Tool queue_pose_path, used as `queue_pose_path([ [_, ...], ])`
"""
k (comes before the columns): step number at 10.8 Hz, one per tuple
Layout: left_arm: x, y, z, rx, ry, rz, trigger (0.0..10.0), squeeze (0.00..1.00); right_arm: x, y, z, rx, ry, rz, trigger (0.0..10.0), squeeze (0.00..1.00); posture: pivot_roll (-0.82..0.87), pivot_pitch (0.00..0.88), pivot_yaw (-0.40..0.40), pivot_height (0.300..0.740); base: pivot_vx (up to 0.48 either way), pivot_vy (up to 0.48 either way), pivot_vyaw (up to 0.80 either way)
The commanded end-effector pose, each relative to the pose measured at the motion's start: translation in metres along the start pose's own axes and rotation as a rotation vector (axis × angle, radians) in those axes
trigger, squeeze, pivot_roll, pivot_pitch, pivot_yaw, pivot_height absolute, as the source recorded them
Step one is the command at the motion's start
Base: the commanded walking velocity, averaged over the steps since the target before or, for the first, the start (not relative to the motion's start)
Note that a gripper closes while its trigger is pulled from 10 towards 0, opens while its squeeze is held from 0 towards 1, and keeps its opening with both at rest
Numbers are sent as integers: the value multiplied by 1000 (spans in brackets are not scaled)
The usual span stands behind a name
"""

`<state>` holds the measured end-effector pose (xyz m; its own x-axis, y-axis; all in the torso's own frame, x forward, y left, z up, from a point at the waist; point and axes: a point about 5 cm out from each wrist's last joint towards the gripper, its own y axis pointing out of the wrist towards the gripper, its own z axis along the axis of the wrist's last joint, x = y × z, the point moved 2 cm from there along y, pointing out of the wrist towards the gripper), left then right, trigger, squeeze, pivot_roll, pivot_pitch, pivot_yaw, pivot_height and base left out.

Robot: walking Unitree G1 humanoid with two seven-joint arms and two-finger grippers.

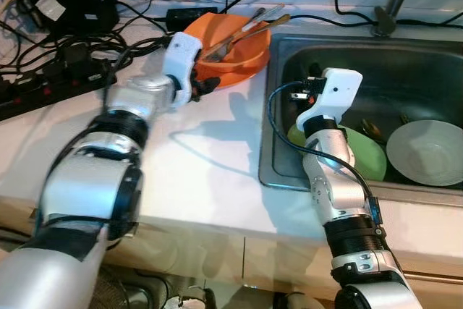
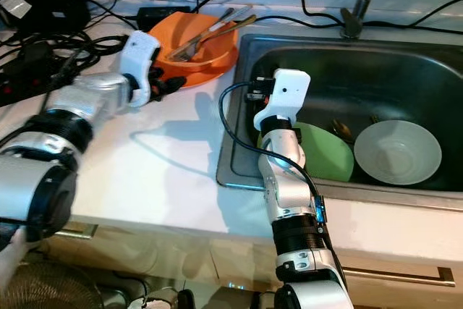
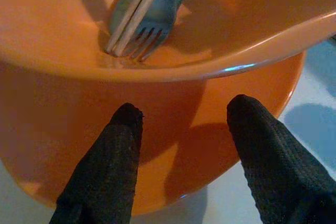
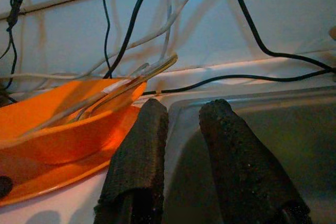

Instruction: Kitchen organization

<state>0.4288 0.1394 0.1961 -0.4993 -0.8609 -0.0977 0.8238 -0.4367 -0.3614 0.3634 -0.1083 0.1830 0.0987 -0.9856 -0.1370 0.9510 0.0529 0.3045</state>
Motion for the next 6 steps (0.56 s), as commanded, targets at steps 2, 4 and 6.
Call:
queue_pose_path([
  [2, -7, -7, -26, -97, -25, -26, 10000, 0, 4, -4, -12, -48, 8, -12, 10000, 0, 86, 99, 98, 740, 0, 0, 0],
  [4, -7, -15, -28, -91, -49, -45, 10000, 0, 3, -3, -12, -49, 11, -5, 10000, 0, 95, 96, 99, 740, 0, 0, 0],
  [6, -1, -28, -35, -82, -61, -61, 10000, 0, 5, -3, -11, -47, 8, -10, 10000, 0, 97, 94, 98, 740, 0, 0, 0],
])
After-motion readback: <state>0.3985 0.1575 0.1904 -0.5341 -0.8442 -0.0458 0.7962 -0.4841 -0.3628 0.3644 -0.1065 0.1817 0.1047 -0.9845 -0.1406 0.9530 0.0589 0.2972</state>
